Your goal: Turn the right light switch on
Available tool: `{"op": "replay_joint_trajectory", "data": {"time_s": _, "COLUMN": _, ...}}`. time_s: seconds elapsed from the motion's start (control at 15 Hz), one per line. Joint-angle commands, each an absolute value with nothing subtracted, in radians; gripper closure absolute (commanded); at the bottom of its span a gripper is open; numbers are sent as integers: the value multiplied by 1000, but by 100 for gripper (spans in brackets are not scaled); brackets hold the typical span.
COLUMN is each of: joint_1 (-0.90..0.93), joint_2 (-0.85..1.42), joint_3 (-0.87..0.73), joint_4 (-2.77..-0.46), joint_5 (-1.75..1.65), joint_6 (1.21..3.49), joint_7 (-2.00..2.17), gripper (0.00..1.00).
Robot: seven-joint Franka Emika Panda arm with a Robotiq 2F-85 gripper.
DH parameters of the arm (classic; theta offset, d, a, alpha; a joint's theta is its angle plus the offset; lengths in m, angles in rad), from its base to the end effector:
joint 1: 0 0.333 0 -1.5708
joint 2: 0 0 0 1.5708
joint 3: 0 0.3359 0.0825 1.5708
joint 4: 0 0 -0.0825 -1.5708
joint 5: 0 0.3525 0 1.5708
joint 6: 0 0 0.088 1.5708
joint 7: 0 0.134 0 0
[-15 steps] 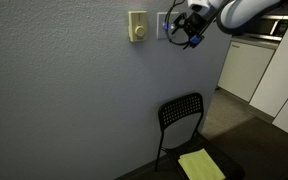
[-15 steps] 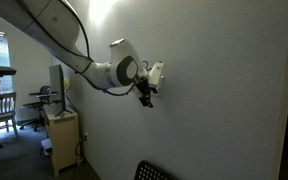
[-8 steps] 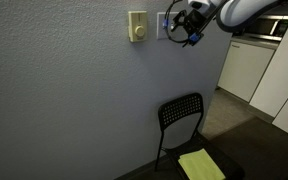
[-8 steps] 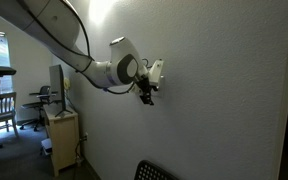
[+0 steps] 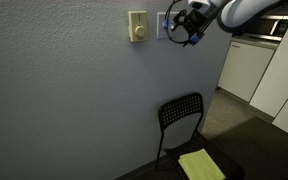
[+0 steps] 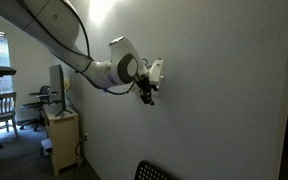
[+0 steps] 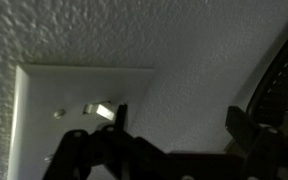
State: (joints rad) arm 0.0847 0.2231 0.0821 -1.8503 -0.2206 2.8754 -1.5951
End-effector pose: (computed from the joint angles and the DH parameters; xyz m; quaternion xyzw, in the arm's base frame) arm 0.6500 0.1158 0.5145 0.5195 0.7584 0.2545 0.3003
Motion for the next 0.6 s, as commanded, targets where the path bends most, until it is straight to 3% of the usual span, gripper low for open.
{"op": "replay_joint_trajectory", "data": {"time_s": 0.0, "joint_1": 68, "joint_2": 227, "joint_3": 71, "joint_4": -1792, "joint_5": -287, "joint_6": 2905, "joint_7": -1573, "gripper": 0}}
{"op": "replay_joint_trajectory", "data": {"time_s": 0.53, "joint_1": 68, "joint_2": 223, "joint_3": 61, "joint_4": -1762, "joint_5": -354, "joint_6": 2902, "joint_7": -1545, "gripper": 0}}
